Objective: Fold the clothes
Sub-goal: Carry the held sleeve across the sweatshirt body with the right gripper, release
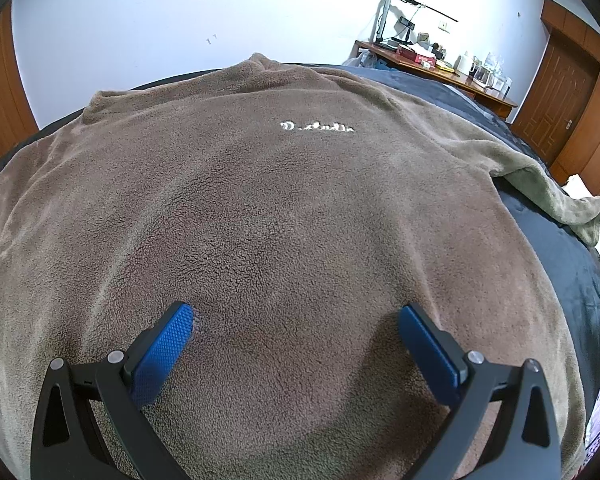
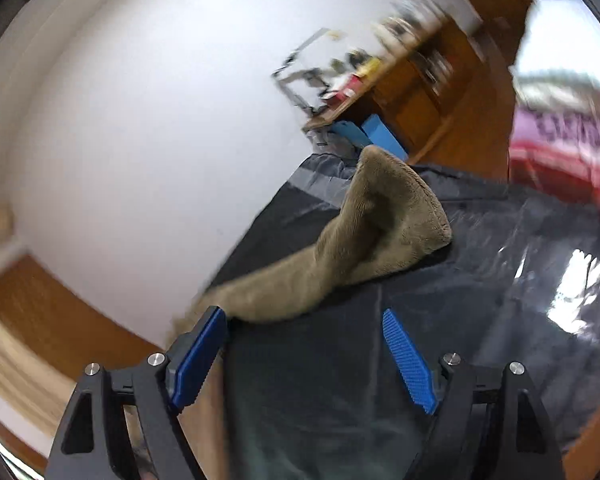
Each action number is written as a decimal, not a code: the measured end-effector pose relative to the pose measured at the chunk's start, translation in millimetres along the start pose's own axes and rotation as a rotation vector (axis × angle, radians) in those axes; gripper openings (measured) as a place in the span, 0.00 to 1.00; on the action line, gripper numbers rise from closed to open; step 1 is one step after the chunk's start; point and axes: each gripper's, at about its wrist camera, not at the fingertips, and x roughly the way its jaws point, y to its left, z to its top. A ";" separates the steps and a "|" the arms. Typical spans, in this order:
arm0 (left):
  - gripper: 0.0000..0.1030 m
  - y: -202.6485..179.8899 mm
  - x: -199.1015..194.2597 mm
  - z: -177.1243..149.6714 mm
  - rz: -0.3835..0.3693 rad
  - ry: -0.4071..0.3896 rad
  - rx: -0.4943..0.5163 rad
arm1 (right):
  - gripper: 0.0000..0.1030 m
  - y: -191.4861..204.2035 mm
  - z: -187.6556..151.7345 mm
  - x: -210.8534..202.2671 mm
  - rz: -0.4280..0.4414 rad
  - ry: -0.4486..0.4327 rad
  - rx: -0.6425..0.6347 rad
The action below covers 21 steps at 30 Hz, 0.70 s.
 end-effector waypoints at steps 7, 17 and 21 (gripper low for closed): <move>1.00 -1.4 1.0 0.1 0.010 0.003 0.009 | 0.80 2.3 28.4 39.9 -0.071 0.008 0.132; 1.00 -2.1 1.1 -0.2 0.012 0.007 0.019 | 0.80 -15.3 59.8 116.2 -0.318 0.025 0.189; 1.00 -2.6 1.2 -0.5 0.013 0.008 0.024 | 0.58 -13.5 61.8 126.8 -0.399 0.016 0.110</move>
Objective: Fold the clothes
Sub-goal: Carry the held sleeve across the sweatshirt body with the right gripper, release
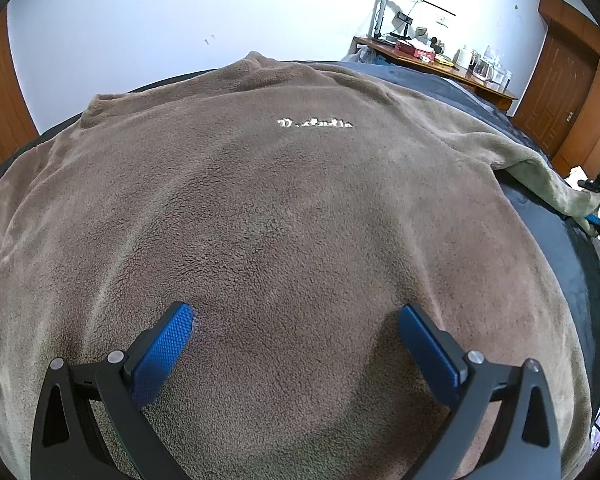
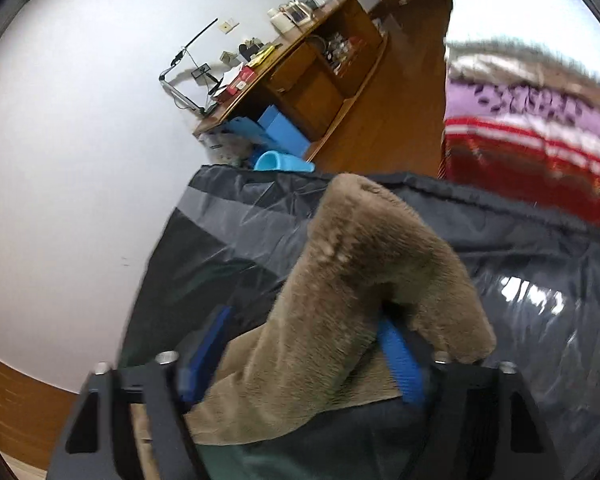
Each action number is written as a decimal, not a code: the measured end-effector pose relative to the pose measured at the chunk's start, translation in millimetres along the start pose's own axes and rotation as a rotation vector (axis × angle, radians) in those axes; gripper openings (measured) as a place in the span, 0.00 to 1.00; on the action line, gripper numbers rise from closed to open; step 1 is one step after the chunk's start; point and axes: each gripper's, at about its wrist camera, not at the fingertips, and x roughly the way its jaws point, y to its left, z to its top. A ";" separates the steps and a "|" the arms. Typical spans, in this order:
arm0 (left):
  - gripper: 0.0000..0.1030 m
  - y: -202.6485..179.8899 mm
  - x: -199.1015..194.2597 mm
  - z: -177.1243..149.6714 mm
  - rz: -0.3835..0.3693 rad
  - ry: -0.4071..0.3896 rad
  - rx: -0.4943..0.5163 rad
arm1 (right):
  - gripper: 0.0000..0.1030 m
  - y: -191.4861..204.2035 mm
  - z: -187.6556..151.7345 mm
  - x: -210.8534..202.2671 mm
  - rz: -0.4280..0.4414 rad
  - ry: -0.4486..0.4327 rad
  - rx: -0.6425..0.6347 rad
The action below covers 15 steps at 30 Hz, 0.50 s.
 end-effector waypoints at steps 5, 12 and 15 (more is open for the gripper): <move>1.00 -0.1 -0.1 0.5 -0.005 0.000 -0.001 | 0.28 -1.6 -3.6 5.8 -0.014 -0.015 -0.084; 1.00 0.1 -0.4 1.4 -0.008 -0.002 -0.014 | 0.22 -0.5 -13.1 -8.4 0.057 -0.068 -0.135; 1.00 4.5 -2.1 1.5 -0.031 -0.008 -0.039 | 0.22 32.7 -20.8 -25.6 0.096 -0.125 -0.236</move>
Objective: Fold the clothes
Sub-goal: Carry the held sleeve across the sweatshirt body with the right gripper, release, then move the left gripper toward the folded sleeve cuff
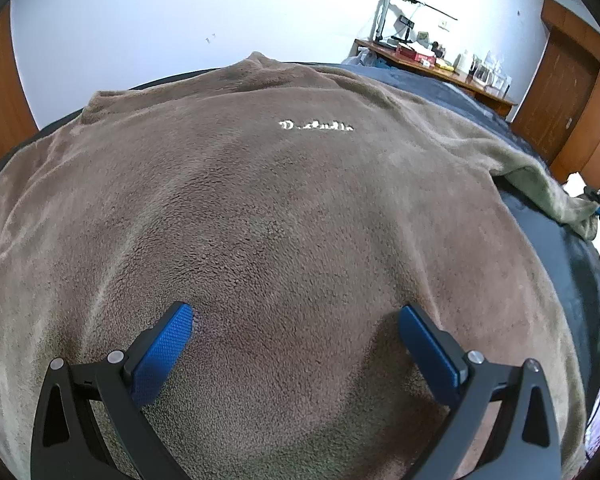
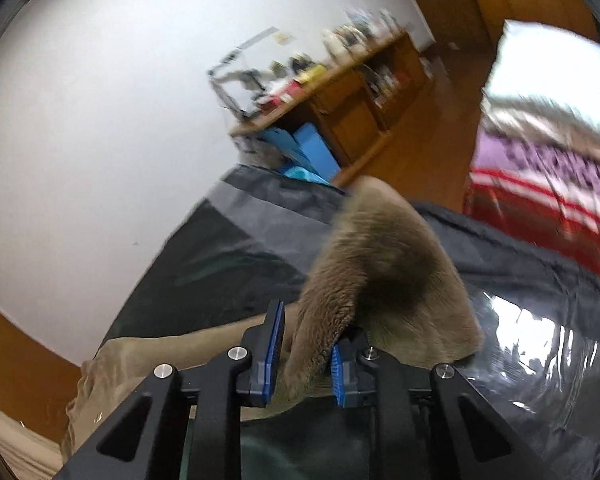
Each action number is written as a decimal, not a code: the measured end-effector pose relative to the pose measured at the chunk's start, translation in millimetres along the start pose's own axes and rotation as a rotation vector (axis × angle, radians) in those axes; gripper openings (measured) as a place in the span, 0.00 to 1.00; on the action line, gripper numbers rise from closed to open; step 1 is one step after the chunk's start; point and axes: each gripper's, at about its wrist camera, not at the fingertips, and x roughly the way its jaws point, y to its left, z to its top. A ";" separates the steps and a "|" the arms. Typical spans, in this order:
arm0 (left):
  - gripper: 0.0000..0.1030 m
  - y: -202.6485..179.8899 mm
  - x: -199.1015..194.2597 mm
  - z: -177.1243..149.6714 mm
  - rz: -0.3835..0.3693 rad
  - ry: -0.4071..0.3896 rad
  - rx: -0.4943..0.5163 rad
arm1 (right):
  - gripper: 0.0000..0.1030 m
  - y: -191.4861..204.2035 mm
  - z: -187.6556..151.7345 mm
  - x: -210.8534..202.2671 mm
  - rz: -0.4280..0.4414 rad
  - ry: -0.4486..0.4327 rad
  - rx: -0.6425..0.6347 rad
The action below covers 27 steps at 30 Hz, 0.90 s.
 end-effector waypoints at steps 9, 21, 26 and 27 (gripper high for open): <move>1.00 10.5 -4.7 1.2 -0.058 -0.008 -0.061 | 0.22 154.5 -33.6 -37.2 0.191 -0.107 -0.475; 1.00 31.3 -11.1 5.6 -0.193 -0.002 -0.186 | 0.22 285.3 -199.6 -44.5 0.691 0.273 -0.995; 1.00 42.5 -12.9 6.7 -0.264 -0.006 -0.257 | 0.33 244.7 -159.1 -29.3 0.576 0.172 -0.715; 1.00 43.6 -13.1 6.9 -0.273 -0.008 -0.266 | 0.57 236.2 -150.3 -26.3 0.544 0.146 -0.648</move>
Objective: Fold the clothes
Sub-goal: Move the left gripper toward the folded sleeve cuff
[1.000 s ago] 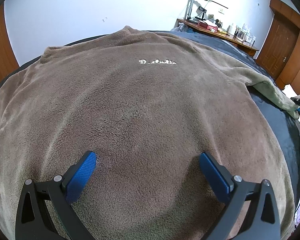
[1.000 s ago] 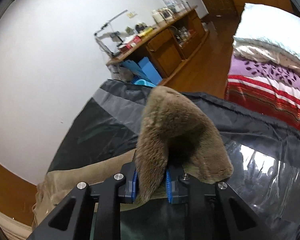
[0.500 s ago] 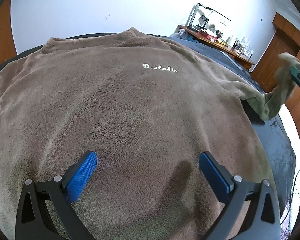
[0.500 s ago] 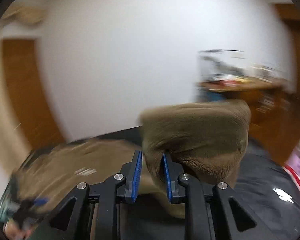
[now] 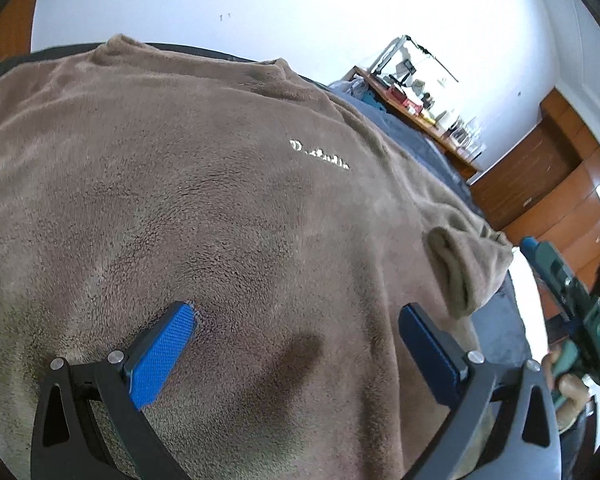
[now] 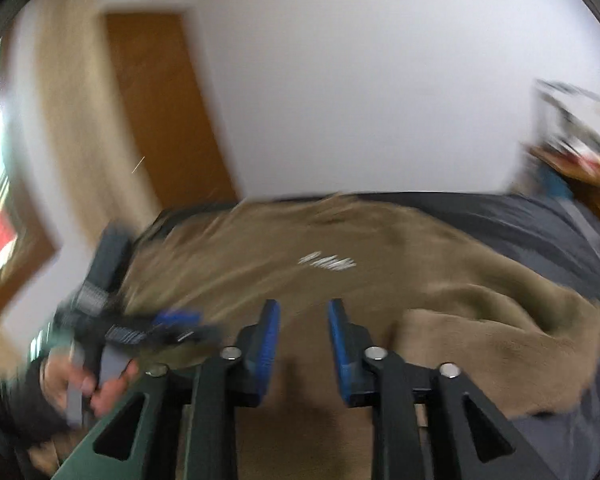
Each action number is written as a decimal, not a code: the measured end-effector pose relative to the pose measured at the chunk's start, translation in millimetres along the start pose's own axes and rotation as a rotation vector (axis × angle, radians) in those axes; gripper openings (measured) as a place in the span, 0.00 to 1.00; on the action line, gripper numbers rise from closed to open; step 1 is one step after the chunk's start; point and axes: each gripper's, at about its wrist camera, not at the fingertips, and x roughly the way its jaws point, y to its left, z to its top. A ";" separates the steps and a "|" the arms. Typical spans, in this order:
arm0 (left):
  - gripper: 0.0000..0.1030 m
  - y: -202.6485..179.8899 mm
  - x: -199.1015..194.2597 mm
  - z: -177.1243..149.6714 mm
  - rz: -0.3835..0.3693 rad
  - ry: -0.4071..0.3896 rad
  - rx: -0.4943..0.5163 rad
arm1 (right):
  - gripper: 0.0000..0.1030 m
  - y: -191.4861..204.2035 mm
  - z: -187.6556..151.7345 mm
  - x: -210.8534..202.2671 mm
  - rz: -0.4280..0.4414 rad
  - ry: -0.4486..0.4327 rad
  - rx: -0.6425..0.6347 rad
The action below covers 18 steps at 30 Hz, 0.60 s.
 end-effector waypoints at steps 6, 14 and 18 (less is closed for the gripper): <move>1.00 -0.3 0.5 0.3 -0.043 0.004 -0.008 | 0.84 -44.1 6.4 -6.1 -0.147 -0.107 0.143; 1.00 5.1 3.1 5.7 -0.081 -0.008 -0.026 | 0.84 -59.8 11.0 11.5 -0.157 -0.166 0.069; 1.00 -11.1 -1.4 7.9 -0.080 -0.012 -0.016 | 0.84 -82.5 -3.3 -6.0 -0.232 -0.290 0.115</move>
